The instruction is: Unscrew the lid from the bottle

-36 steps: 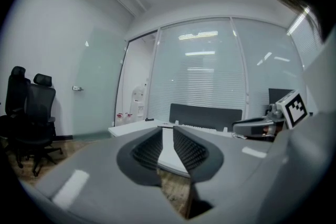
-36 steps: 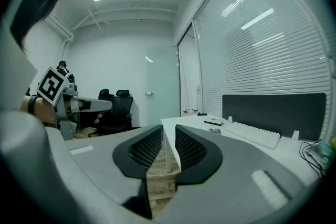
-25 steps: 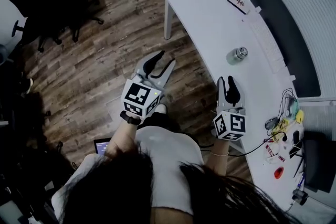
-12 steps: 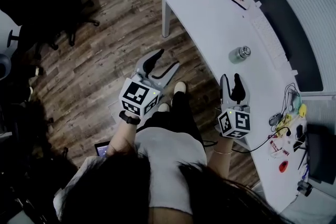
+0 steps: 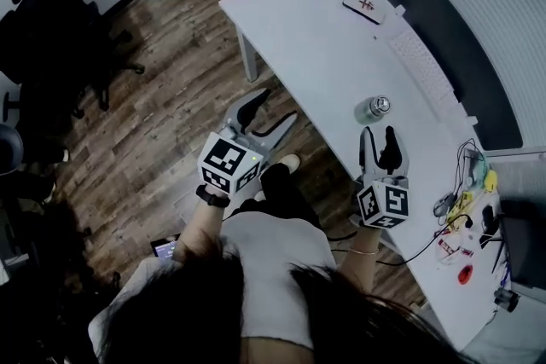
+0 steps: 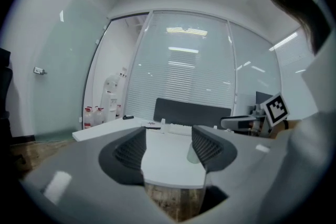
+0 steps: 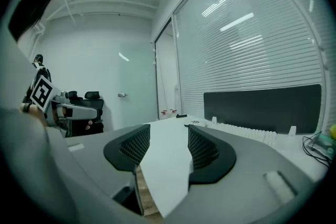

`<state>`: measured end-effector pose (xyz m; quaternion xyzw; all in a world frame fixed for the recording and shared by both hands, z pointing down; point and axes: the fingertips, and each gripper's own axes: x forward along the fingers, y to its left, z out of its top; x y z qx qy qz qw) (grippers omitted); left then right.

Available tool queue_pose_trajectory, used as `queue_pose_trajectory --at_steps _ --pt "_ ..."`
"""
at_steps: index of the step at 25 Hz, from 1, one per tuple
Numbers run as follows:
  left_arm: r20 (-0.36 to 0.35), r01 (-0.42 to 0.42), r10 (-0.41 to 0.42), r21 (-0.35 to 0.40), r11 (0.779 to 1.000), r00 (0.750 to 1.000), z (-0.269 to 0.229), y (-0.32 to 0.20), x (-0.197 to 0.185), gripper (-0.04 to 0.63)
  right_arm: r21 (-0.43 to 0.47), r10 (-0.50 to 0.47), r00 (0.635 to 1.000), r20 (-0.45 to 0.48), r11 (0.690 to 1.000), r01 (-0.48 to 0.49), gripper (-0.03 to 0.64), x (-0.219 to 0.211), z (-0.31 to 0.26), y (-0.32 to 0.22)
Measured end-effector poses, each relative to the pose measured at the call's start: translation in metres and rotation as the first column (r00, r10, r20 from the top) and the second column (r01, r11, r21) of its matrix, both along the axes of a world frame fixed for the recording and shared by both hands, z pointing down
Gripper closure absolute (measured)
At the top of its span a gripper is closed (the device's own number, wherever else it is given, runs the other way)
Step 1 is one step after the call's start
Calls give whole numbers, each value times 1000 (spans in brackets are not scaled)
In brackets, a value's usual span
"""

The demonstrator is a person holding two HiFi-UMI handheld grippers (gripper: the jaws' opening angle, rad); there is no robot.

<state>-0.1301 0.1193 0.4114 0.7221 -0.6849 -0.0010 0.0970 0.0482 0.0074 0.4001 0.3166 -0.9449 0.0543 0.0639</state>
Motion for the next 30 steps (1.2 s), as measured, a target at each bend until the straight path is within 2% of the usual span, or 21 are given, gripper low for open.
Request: queue_pose_trajectory --at_steps 10,18,24,30 --pt "8 -183 183 -2 983 983 -11 -132 -6 287 -50 128 992 9 991 -128 403 -4 3 -88" --pt "9 -308 308 12 951 951 -15 -202 10 276 -46 185 982 27 982 -184 396 -1 -4 -127" --pt "18 -428 428 24 903 904 -18 -238 35 273 -46 244 969 31 969 -242 396 11 -5 -138" --pt "19 -559 559 16 829 829 -19 -261 64 273 -43 362 931 35 932 -361 397 36 -9 -139"
